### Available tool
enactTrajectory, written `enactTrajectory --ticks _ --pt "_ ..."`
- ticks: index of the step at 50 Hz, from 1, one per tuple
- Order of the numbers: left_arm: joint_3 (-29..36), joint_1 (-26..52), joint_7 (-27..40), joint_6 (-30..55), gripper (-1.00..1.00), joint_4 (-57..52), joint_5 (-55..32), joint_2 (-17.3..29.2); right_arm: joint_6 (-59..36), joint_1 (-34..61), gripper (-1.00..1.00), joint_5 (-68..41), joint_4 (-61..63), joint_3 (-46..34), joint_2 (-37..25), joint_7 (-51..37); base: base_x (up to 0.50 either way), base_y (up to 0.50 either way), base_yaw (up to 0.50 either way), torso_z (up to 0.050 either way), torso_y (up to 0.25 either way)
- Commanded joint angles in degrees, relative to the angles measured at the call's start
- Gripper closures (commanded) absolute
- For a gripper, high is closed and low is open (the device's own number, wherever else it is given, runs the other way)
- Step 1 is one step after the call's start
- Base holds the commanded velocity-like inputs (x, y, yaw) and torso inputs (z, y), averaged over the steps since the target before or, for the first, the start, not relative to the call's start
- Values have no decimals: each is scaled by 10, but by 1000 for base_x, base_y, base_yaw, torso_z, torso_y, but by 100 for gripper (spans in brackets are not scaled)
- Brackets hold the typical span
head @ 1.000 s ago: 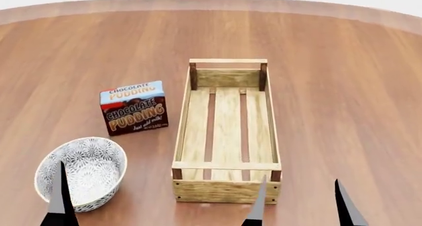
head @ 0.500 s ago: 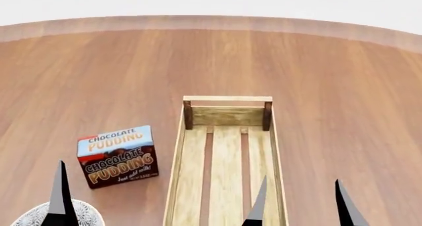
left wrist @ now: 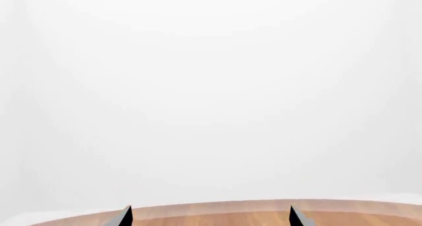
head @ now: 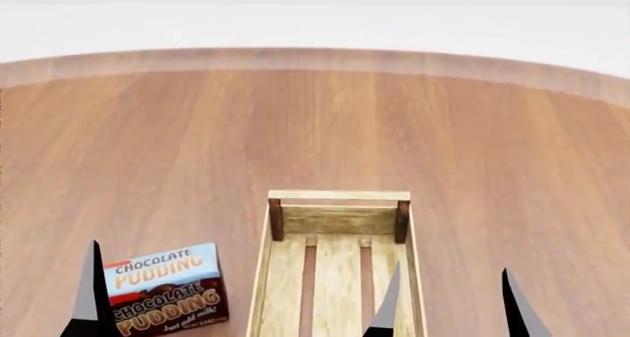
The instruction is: Pick up the bowl on the left and put it in the tray.
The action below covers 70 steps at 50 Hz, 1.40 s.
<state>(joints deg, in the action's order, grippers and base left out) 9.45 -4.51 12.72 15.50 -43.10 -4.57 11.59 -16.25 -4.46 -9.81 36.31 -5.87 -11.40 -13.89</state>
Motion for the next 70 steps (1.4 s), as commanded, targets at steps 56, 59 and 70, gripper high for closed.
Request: enactTrajectory --ticks 56,59,70 --pt "-3 -2 -10 22 -100 -12 -54 13 9 -3 -100 -6 1 -11 -21 -18 0 0 0 48 -69" --pt "-3 -3 -9 23 -100 -15 -55 14 7 -3 -100 -7 3 -12 -23 -20 0 0 0 43 -175" --pt "-3 -7 -3 44 -100 -40 -76 15 6 -4 -100 -11 7 -12 -29 -28 0 0 0 35 -143"
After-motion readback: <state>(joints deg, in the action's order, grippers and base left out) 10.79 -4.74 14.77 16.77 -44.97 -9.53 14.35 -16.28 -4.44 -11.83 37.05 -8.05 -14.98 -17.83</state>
